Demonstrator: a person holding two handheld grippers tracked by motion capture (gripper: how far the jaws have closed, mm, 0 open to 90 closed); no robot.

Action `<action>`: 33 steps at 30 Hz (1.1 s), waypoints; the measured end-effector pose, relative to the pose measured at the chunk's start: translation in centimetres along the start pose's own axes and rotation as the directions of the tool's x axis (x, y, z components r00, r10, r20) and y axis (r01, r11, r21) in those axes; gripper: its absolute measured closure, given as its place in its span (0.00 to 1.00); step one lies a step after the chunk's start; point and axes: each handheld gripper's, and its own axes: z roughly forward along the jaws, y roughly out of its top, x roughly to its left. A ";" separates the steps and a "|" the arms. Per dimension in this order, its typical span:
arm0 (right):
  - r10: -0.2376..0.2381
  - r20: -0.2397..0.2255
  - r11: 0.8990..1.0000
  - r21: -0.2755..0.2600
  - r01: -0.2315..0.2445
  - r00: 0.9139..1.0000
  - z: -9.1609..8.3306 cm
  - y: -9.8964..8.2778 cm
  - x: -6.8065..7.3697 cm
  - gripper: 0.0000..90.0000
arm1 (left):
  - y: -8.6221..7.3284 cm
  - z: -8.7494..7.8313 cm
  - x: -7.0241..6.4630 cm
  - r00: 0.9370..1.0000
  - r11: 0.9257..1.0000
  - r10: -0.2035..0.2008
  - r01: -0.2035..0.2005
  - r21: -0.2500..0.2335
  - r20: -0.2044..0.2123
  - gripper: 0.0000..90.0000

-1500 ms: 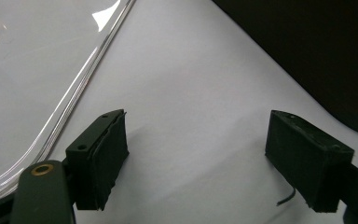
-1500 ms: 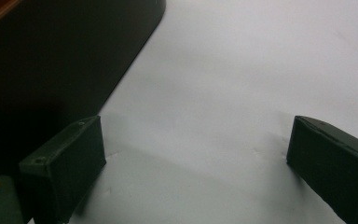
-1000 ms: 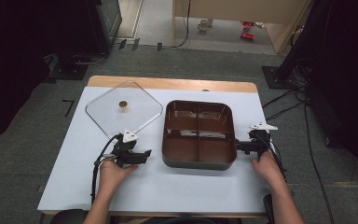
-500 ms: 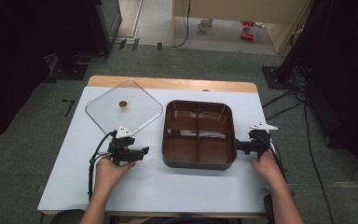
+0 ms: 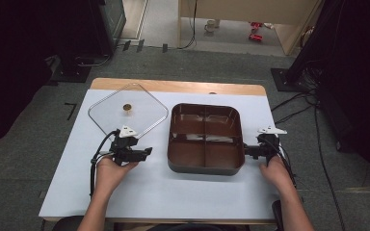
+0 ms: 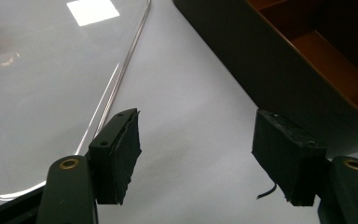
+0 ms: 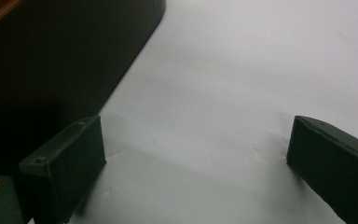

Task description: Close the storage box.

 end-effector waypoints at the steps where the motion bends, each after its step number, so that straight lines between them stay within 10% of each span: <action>1: 0.000 0.000 1.000 0.000 0.000 1.000 0.0 0.0 0.0 0.04 | 0.0 0.0 0.0 1.000 1.000 0.000 0.000 0.000 0.000 0.36; 33: -0.005 0.003 1.000 0.001 0.005 1.000 0.0 0.0 0.0 0.04 | 4.6 0.4 3.2 0.999 1.000 0.007 -0.008 0.003 0.042 0.38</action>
